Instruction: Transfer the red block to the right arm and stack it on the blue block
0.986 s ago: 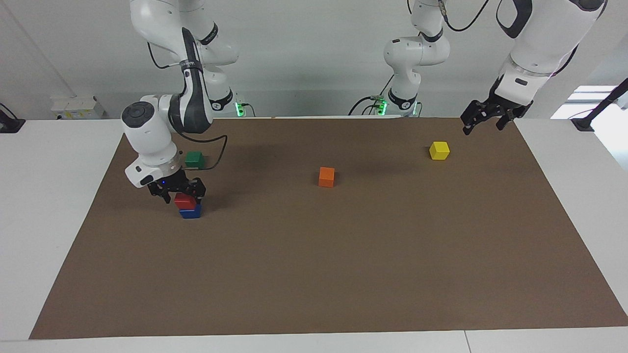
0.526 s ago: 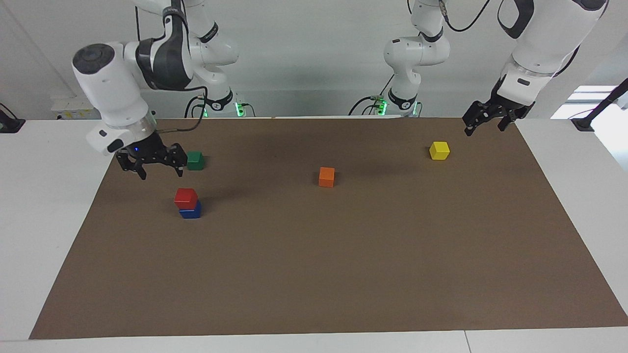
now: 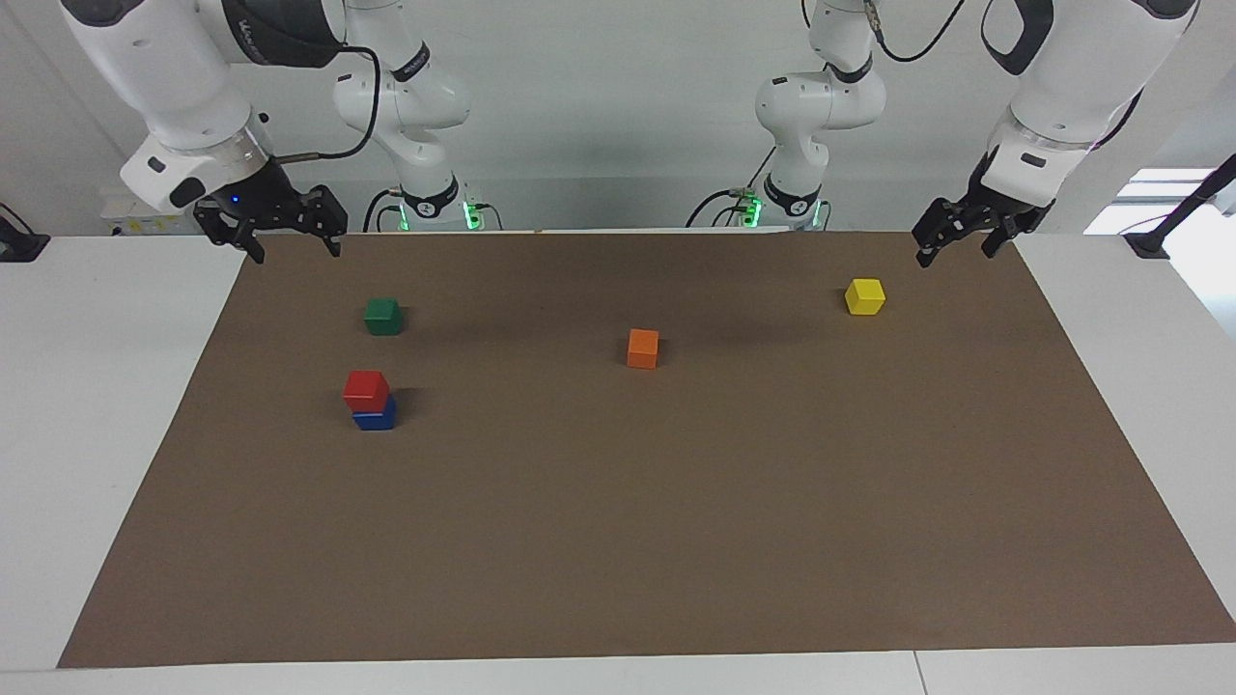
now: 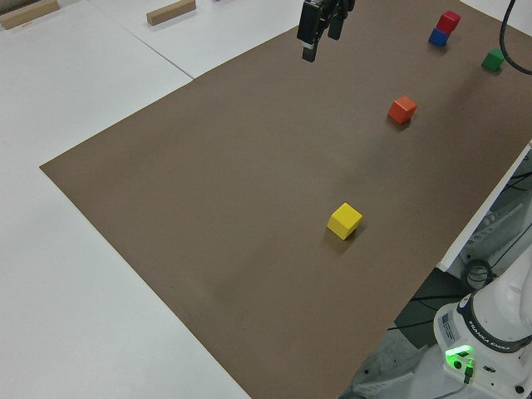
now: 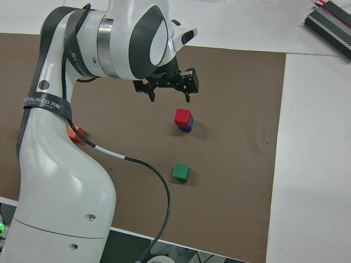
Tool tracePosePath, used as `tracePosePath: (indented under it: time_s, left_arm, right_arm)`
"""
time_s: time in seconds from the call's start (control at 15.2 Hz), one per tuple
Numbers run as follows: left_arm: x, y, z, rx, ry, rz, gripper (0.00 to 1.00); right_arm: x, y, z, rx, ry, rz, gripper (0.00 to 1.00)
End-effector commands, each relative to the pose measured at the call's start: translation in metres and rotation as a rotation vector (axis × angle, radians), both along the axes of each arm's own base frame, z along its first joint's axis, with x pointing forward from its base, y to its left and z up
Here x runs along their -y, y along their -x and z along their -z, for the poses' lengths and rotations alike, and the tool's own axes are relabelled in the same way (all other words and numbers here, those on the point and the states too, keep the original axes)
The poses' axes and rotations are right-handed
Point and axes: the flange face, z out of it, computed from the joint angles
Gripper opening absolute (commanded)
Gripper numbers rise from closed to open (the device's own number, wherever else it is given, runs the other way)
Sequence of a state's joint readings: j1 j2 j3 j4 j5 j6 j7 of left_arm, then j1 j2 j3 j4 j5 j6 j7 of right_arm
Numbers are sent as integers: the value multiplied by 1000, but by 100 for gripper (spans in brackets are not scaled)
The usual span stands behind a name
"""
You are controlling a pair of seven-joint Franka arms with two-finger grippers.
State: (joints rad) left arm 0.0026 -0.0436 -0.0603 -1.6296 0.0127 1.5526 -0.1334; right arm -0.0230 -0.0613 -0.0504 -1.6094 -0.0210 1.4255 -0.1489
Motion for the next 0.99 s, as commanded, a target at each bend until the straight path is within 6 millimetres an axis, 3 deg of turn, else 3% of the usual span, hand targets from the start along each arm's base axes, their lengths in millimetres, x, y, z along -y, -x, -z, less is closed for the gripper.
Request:
tracePosePath:
  time_s: [0.0, 0.92]
  left_arm:
    - [0, 5, -4, 8, 13, -4, 100]
    - [0, 5, -3, 7, 13, -4, 100]
  right_arm:
    - [18, -4, -4, 24, -18, 3, 100]
    - [14, -14, -15, 83, 25, -11, 100]
